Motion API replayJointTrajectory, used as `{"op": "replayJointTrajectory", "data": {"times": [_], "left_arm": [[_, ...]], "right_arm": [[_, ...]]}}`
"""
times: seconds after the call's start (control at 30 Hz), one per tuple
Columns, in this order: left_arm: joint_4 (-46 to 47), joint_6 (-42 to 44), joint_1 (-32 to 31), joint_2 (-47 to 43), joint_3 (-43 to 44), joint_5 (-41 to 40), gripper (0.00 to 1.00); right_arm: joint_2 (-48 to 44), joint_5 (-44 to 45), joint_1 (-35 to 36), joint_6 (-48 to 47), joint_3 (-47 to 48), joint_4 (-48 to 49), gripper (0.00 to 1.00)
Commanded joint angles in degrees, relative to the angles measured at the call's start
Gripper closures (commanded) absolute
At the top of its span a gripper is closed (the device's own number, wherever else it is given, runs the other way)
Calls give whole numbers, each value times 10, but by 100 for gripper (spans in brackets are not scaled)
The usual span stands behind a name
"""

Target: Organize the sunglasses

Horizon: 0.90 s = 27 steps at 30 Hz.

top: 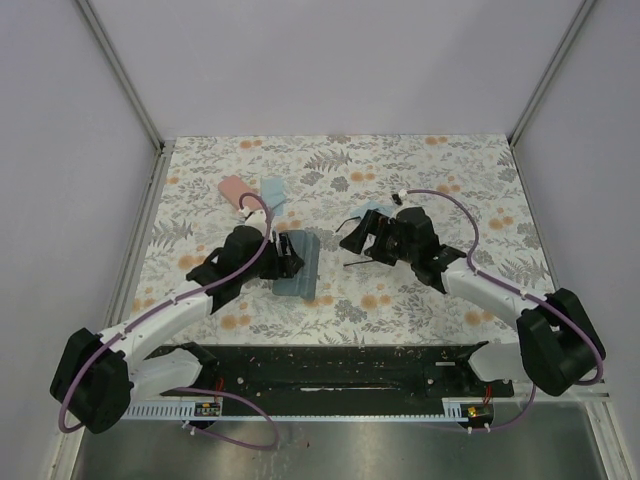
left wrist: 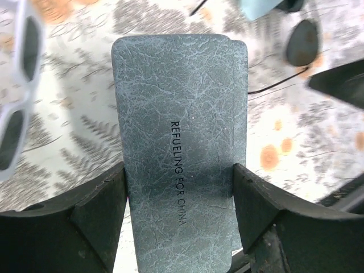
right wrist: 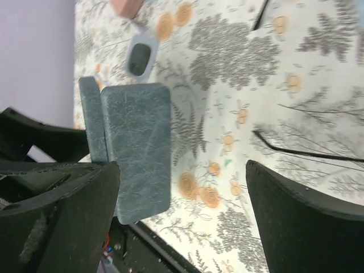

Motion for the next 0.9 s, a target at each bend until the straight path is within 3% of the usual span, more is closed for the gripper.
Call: {"op": "replayJointTrajectory", "data": {"times": [0.0, 0.17, 0.57, 0.87], "left_arm": [[-79, 51, 1, -8, 61, -100, 71], [-201, 69, -18, 45, 147, -210, 72], [-412, 77, -161, 257, 357, -544, 70], [-458, 74, -191, 373, 435, -563, 69]], "right_arm": [[-55, 131, -3, -40, 6, -65, 1], [-103, 218, -2, -55, -21, -114, 0], [-164, 300, -3, -79, -65, -159, 1], [-219, 325, -10, -82, -80, -182, 0]]}}
